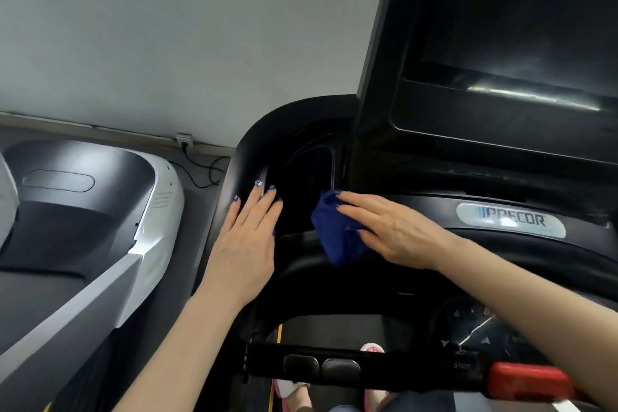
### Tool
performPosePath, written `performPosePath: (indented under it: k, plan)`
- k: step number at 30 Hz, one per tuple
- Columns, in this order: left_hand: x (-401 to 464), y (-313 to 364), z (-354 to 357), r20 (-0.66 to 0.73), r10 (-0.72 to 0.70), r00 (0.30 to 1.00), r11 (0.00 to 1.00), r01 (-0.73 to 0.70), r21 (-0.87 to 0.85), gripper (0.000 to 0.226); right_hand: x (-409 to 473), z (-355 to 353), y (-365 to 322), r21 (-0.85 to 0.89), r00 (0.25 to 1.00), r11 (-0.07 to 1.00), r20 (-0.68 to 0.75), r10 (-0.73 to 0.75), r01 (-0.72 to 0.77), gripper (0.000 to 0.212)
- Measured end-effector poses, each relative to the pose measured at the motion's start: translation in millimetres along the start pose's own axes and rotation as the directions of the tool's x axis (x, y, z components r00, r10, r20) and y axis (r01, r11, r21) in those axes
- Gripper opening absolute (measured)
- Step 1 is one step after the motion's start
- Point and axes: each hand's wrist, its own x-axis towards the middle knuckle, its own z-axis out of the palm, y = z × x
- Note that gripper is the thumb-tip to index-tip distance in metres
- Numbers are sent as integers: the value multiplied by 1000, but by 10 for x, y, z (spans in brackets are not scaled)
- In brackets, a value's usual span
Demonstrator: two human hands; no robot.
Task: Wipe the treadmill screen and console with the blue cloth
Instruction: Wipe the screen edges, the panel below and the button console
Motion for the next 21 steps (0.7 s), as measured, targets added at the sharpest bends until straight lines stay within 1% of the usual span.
performPosePath:
  k: [3,4,7,10,12,14,16,17,19,21]
  plan:
    - [-228,-9,-41,37,-37,999,999,36,36,53,-27,19,-7,-20,997,998,-50,57,-58,47]
    - [-269,-23,-42,42,-56,998,997,54,46,54,39,50,-75,-47,997,998,-62,36,-39,45]
    - [-391,-28,-38,59,-84,995,994,80,80,55,147,163,-236,-82,992,992,-74,-98,92,41]
    - [-476,-27,-38,47,-99,994,990,94,107,55,68,125,-136,10,994,994,-25,-105,105,43]
    - [-489,-7,-49,41,-110,993,989,105,105,56,22,100,-78,98,997,993,-41,-63,67,34]
    - [-479,8,-60,34,-117,993,989,113,91,56,18,95,-94,199,994,979,-108,-18,39,27]
    - [-471,13,-63,37,-115,993,990,112,86,56,29,69,-104,238,978,970,-211,-2,53,29]
    - [-472,10,-60,36,-113,993,990,110,86,56,30,32,-104,213,966,975,-257,-12,69,30]
    - [-473,9,-52,32,-117,993,990,114,83,55,14,-58,-75,78,944,993,-322,-65,94,29]
    - [-470,18,-44,30,-126,992,989,124,82,55,-31,-138,-58,-72,940,992,-319,-122,105,27]
